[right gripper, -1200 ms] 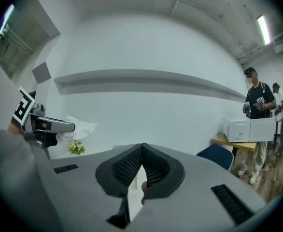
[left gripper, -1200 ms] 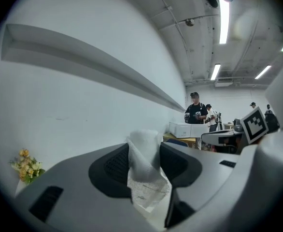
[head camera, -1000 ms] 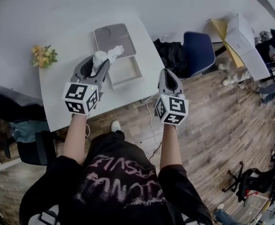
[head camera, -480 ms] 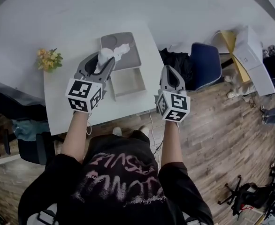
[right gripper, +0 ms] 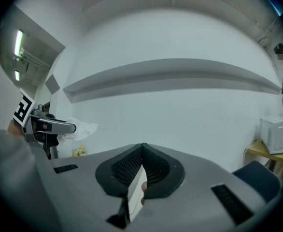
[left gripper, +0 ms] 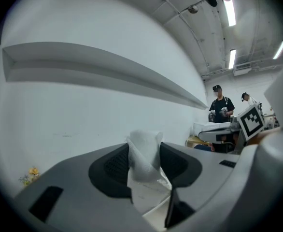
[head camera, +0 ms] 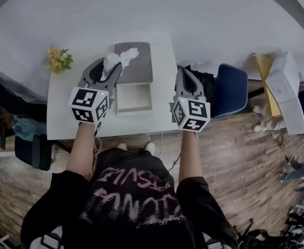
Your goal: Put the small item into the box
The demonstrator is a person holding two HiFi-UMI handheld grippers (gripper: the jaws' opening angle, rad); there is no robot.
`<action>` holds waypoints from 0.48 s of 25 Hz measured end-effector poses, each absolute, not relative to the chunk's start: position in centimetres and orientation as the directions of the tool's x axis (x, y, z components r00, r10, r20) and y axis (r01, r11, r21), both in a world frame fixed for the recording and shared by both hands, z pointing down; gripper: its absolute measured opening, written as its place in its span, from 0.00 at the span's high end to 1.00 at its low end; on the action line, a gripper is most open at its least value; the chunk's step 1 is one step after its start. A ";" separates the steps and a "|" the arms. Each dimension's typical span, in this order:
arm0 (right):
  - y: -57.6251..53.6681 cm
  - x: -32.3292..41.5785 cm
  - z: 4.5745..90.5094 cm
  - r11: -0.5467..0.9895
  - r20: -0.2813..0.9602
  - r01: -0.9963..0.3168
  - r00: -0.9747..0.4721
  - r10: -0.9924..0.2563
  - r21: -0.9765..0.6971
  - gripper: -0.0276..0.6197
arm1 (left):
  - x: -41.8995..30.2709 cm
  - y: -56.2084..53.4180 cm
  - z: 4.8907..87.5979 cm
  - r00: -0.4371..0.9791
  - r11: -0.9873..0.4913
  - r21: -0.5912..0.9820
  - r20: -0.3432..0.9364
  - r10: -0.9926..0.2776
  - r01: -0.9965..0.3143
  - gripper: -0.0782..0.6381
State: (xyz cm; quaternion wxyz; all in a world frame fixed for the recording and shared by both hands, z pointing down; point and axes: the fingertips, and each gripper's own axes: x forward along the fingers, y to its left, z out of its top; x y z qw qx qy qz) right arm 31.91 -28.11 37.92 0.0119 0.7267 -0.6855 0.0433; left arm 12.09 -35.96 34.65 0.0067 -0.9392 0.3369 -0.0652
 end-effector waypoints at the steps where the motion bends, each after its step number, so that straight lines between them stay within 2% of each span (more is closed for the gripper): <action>1: -28.5 32.1 37.8 -0.041 0.077 -0.999 0.039 -0.996 -0.031 0.94 | 12.1 -36.1 34.5 0.751 -0.759 -0.058 0.115 -0.651 -0.649 0.65; 12: -30.6 33.3 37.6 0.102 0.060 -0.995 -0.102 -0.993 -0.001 0.94 | 12.4 -35.9 34.3 0.648 -0.653 -0.058 0.085 -0.757 -0.755 0.65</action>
